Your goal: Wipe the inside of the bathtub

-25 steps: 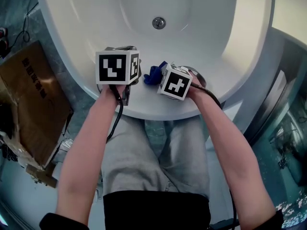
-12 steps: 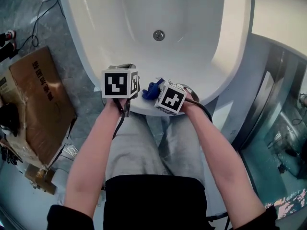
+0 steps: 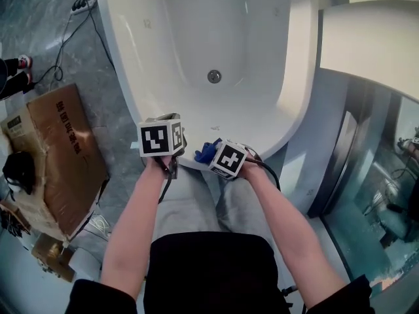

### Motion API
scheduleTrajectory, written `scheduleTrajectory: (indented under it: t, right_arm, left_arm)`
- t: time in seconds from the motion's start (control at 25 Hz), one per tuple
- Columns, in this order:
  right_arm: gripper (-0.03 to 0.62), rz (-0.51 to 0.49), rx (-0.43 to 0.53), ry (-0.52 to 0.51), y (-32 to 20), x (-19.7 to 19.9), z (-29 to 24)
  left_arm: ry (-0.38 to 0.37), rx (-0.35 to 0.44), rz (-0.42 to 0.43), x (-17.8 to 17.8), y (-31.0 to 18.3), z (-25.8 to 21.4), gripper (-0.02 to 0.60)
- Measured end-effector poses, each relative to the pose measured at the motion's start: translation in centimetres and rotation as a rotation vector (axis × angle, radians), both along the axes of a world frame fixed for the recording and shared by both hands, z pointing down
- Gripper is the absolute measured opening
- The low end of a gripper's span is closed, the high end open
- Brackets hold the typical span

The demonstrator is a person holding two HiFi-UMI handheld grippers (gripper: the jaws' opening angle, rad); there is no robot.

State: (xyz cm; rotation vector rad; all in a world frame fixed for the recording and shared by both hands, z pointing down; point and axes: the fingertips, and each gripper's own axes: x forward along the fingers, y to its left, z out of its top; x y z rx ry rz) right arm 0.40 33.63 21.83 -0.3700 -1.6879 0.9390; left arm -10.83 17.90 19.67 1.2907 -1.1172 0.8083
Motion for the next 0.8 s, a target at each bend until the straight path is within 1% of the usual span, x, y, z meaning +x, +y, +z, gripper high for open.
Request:
scheduleTrajectory:
  t: [0.12, 0.2, 0.24, 0.4, 0.48, 0.64, 0.8]
  right_arm:
    - [0.063, 0.046, -0.015, 0.014, -0.1, -0.2, -0.5]
    - [0.067, 0.097, -0.018, 0.022, -0.5, -0.6, -0.9]
    - [0.067, 0.139, -0.018, 0.022, -1.0, -0.9, -1.1]
    - [0.067, 0.357, -0.024, 0.016, -4.5, -2.8, -2.8]
    - [0.067, 0.420, -0.011, -0.001, -6.6, -3.6, -4.0]
    - [0.067, 0.469, 0.041, -0.047, -11.6, -5.0, -7.1]
    - [0.068, 0.499, 0.134, -0.057, -16.2, -5.6, -9.7]
  left_arm:
    - [-0.006, -0.001, -0.048, -0.7, -0.1, -0.7, 0.003]
    - [-0.013, -0.011, -0.066, -1.2, 0.2, -1.1, 0.003]
    - [-0.015, -0.013, -0.069, -1.3, 0.4, -1.3, 0.003]
    - [-0.016, 0.002, -0.062, -1.2, -0.1, -2.8, 0.003]
    - [-0.015, 0.018, -0.054, -0.9, -0.9, -3.8, 0.003]
    - [-0.019, 0.044, -0.067, -0.7, -2.5, -5.7, 0.003]
    - [-0.018, 0.092, -0.087, -0.7, -4.1, -8.2, 0.003]
